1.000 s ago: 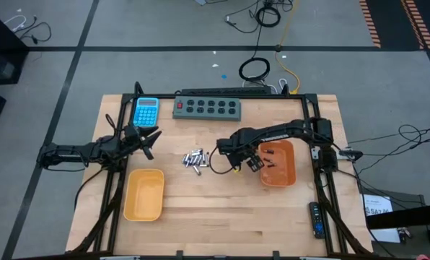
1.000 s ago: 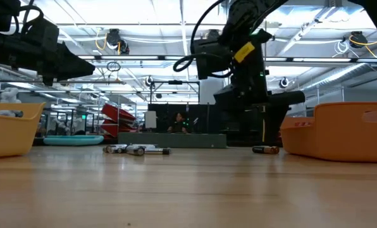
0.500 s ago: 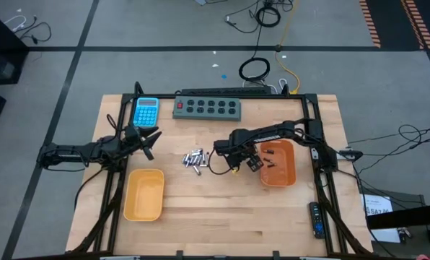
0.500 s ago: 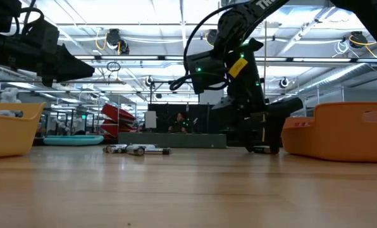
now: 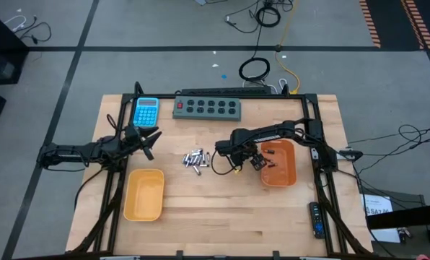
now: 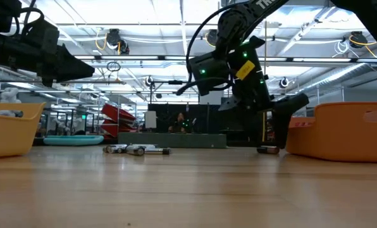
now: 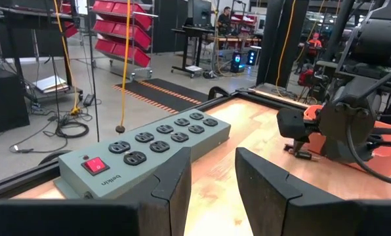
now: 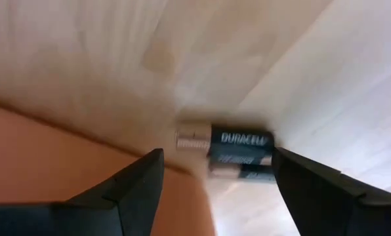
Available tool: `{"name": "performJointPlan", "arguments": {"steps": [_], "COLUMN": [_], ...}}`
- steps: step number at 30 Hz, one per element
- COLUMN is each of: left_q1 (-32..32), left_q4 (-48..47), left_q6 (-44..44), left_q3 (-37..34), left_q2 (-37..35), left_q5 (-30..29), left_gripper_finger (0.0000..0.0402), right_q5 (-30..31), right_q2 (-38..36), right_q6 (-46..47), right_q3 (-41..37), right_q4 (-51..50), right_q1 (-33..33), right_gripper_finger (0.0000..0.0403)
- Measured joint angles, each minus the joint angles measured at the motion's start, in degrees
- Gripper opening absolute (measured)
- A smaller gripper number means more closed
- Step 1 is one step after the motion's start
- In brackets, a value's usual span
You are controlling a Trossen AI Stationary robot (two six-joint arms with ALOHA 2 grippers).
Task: Sort batteries
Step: Put the black battery into the orange bin
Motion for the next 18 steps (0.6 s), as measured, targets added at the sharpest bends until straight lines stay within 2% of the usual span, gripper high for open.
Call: {"name": "performJointPlan", "arguments": {"steps": [10,12,18], "left_q1": [0.0,0.0,0.0], "left_q4": [0.0,0.0,0.0], "left_q6": [0.0,0.0,0.0], "left_q3": [0.0,0.0,0.0], "left_q2": [0.0,0.0,0.0], "left_q5": [-1.0,-1.0,-1.0], "left_gripper_finger": [0.0127,0.0127,0.0127], "right_q5": [-3.6,-6.1,-7.8], "right_q2": [0.0,0.0,0.0], "right_q6": [11.0,14.4,26.1], "right_q3": [0.1,0.7,5.0], "right_q4": [-2.5,-2.4,-3.0], "right_q1": [-2.2,-3.1,-6.2], "right_gripper_finger": [0.0274,0.0274,0.0274]}}
